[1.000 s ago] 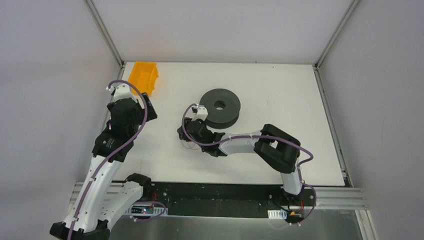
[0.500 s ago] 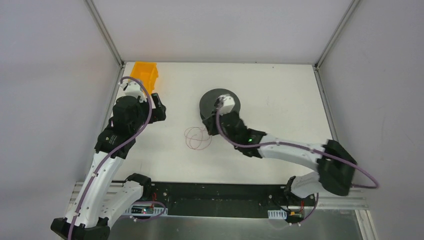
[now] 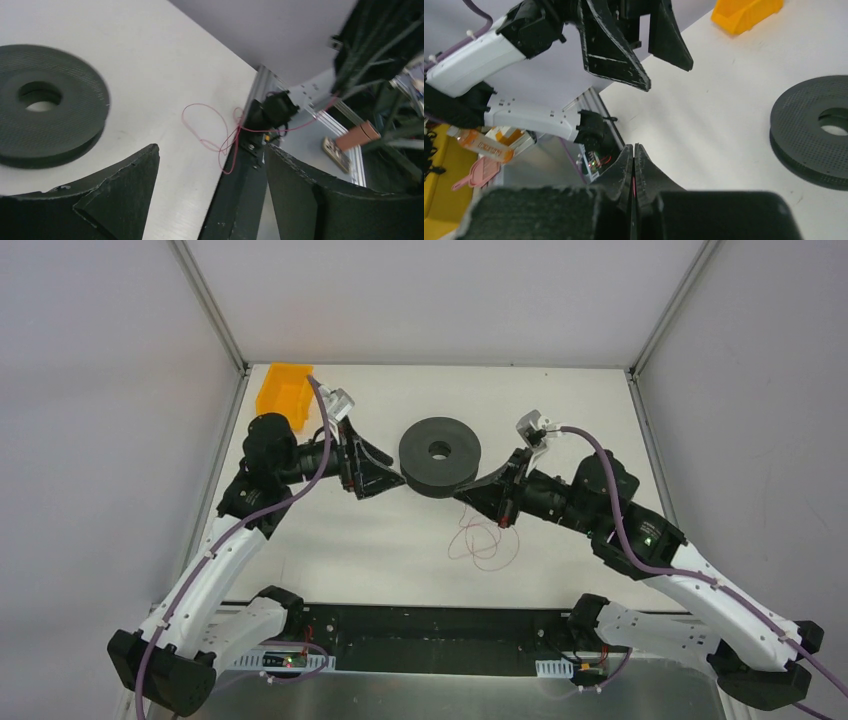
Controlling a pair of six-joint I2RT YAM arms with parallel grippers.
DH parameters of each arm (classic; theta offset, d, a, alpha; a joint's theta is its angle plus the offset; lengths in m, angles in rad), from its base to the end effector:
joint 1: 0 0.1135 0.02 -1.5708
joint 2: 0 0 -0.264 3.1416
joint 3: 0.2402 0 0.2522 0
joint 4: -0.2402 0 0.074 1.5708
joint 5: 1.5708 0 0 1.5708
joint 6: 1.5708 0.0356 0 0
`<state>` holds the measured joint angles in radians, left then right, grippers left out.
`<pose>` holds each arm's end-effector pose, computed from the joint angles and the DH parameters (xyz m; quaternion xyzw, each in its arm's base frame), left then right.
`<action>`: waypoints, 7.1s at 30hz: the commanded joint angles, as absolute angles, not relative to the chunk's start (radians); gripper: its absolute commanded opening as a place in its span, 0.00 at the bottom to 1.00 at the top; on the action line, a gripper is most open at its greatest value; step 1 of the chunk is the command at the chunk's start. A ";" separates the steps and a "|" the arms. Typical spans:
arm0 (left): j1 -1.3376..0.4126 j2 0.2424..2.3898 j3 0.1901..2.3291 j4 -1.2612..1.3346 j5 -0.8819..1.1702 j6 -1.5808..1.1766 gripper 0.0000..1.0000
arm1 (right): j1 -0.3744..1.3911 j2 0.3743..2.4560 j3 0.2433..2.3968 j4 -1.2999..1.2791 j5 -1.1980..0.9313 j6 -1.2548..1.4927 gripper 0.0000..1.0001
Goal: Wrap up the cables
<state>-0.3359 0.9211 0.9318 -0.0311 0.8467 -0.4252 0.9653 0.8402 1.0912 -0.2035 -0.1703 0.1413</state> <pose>0.1821 -0.0918 0.3843 0.2582 0.6634 -0.5094 0.4834 0.0947 0.1475 0.4343 -0.3317 0.6054 0.4289 0.5826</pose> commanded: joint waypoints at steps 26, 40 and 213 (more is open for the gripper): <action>-0.859 1.301 0.897 0.037 0.663 -0.299 0.03 | 0.962 0.654 1.138 -0.088 0.236 0.255 0.00; -0.858 1.190 0.898 -0.006 0.427 -0.276 0.49 | 0.963 0.656 1.255 -0.263 0.185 0.150 0.00; -0.878 0.809 0.927 -0.078 0.021 0.051 0.00 | 0.933 0.838 0.634 0.473 -0.193 0.530 0.00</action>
<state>-0.8715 0.8444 0.9974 -0.2562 0.1497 0.0414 0.9371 0.8619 0.5976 0.3721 -0.2481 0.4232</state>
